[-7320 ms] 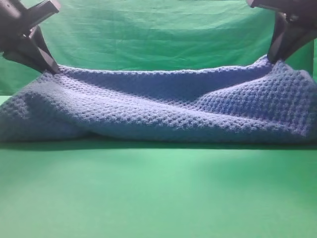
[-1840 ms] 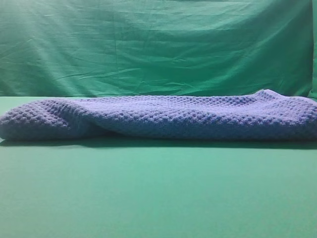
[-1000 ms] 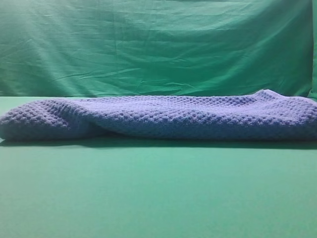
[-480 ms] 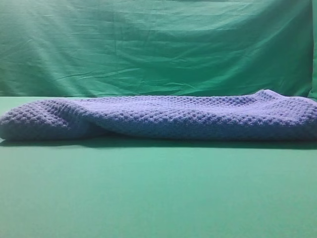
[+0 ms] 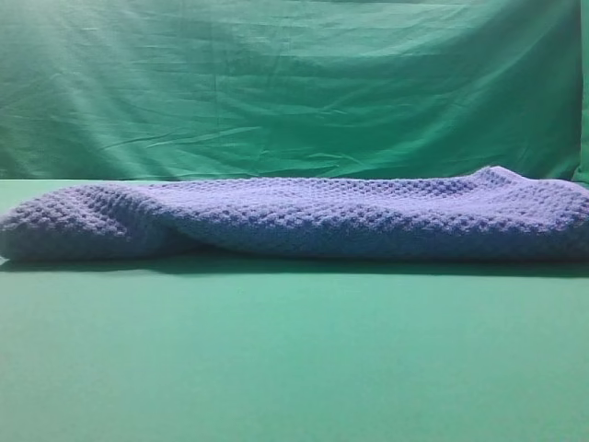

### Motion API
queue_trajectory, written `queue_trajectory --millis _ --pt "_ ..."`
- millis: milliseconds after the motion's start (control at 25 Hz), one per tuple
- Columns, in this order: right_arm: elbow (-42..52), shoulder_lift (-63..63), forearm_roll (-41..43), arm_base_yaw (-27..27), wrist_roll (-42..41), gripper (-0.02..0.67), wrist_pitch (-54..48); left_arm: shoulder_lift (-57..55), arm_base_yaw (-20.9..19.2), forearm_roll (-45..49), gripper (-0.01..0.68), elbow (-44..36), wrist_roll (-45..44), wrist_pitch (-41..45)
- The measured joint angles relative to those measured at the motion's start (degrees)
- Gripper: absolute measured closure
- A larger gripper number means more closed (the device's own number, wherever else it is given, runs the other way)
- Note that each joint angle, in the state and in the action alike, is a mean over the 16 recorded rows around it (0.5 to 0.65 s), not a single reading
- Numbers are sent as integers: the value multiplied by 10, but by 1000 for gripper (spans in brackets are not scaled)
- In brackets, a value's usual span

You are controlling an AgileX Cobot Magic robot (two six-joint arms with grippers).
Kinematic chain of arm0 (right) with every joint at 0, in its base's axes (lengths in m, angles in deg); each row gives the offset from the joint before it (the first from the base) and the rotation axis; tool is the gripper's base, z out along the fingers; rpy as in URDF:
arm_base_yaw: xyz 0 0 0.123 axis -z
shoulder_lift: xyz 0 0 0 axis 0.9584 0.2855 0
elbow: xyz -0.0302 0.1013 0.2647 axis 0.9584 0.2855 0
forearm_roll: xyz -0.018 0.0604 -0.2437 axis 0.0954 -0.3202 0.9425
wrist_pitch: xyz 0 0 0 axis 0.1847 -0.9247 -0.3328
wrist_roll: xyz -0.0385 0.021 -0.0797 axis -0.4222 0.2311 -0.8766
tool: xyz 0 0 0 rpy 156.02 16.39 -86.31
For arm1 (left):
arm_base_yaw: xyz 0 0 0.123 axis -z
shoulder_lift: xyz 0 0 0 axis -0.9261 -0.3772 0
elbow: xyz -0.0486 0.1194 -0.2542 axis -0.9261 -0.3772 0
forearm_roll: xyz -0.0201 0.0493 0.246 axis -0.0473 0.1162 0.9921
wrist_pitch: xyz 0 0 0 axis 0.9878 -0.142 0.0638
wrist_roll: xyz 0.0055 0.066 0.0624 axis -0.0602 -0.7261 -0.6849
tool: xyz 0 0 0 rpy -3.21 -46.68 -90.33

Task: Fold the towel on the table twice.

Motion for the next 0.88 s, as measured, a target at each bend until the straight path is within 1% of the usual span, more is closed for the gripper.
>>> queue_trajectory --millis 480,880 --pt "0 0 0 7 -1 649 -1 0 0 0 673 0 -1 2" --pt "0 -11 0 68 -1 649 -3 0 0 0 673 0 -1 3"
